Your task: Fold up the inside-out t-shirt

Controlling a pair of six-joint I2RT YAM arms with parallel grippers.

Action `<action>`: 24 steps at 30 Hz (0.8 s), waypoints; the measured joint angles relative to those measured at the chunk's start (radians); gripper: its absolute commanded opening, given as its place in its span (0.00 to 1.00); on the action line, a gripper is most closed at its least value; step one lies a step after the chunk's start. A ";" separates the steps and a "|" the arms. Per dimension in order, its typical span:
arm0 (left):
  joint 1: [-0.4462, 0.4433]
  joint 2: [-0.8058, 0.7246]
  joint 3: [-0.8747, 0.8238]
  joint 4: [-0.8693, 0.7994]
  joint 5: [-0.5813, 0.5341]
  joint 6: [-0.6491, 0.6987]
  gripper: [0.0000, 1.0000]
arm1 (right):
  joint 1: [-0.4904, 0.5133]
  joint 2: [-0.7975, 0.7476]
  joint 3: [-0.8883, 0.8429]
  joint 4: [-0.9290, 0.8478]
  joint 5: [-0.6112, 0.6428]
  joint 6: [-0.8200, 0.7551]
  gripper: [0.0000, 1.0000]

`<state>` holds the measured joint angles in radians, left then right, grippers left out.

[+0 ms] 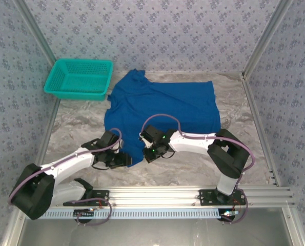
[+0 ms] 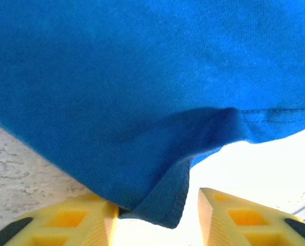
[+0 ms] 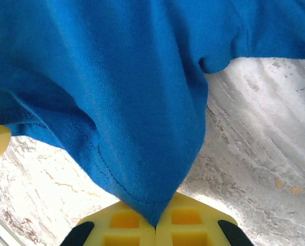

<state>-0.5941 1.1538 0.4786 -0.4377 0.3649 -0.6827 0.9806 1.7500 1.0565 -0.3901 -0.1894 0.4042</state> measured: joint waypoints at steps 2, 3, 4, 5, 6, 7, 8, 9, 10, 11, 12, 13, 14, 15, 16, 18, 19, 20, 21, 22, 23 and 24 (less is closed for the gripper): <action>-0.003 0.000 0.000 0.002 0.007 0.002 0.34 | 0.000 0.000 0.000 0.000 0.001 0.000 0.06; -0.003 0.000 0.000 0.002 0.010 0.000 0.31 | 0.000 0.000 0.000 0.000 0.003 0.000 0.06; -0.004 0.000 0.000 0.002 0.012 0.001 0.29 | 0.000 0.000 0.000 0.000 0.003 0.000 0.06; -0.004 0.000 0.000 0.002 0.013 0.003 0.27 | 0.000 0.000 0.000 0.000 0.003 0.000 0.05; -0.004 0.000 0.000 0.002 0.013 0.003 0.24 | 0.000 0.000 0.000 0.000 0.003 0.000 0.05; -0.004 0.000 0.000 0.000 0.012 0.003 0.21 | 0.000 0.000 0.000 0.000 0.003 0.000 0.05; -0.004 0.000 0.000 -0.003 0.009 0.006 0.19 | 0.000 0.000 0.000 0.000 0.004 0.000 0.05; -0.005 0.000 0.000 -0.011 0.002 0.004 0.16 | 0.000 0.000 0.000 -0.001 0.005 0.000 0.05; -0.006 -0.002 0.000 -0.021 -0.007 0.005 0.13 | 0.000 0.000 0.000 -0.003 0.008 0.000 0.05; -0.009 -0.005 0.002 -0.033 -0.019 0.006 0.10 | 0.000 0.000 0.000 -0.005 0.010 0.000 0.05; -0.013 -0.013 0.003 -0.051 -0.034 0.004 0.07 | 0.000 0.000 0.000 -0.007 0.011 0.000 0.05; -0.017 -0.024 0.006 -0.068 -0.048 0.001 0.05 | 0.000 0.000 0.000 -0.010 0.013 0.000 0.04; -0.020 -0.035 0.011 -0.085 -0.061 0.001 0.04 | 0.000 0.000 0.000 -0.013 0.015 0.000 0.04; -0.026 -0.048 0.021 -0.105 -0.076 -0.002 0.03 | 0.000 0.000 0.000 -0.018 0.018 0.000 0.04; -0.031 -0.056 0.034 -0.124 -0.093 -0.005 0.03 | 0.000 -0.001 0.000 -0.025 0.021 0.000 0.03; -0.045 -0.066 0.063 -0.163 -0.127 -0.012 0.02 | 0.000 -0.002 0.001 -0.038 0.023 0.000 0.03; -0.056 -0.068 0.081 -0.187 -0.148 -0.017 0.02 | 0.000 -0.004 0.002 -0.044 0.024 0.000 0.03; -0.065 -0.069 0.097 -0.208 -0.164 -0.020 0.02 | 0.000 -0.005 0.003 -0.051 0.026 0.000 0.03; -0.076 -0.072 0.113 -0.230 -0.185 -0.027 0.02 | 0.000 -0.006 0.008 -0.059 0.026 0.001 0.03; -0.084 -0.076 0.127 -0.253 -0.204 -0.030 0.02 | 0.000 -0.008 0.013 -0.066 0.026 0.002 0.03; -0.090 -0.080 0.137 -0.272 -0.220 -0.035 0.02 | 0.000 -0.009 0.018 -0.071 0.026 0.003 0.03; -0.096 -0.085 0.148 -0.296 -0.240 -0.039 0.02 | 0.000 -0.010 0.026 -0.079 0.026 0.004 0.03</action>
<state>-0.6903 1.0683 0.6266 -0.7334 0.1246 -0.7212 0.9802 1.7405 1.0824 -0.4690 -0.1638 0.4080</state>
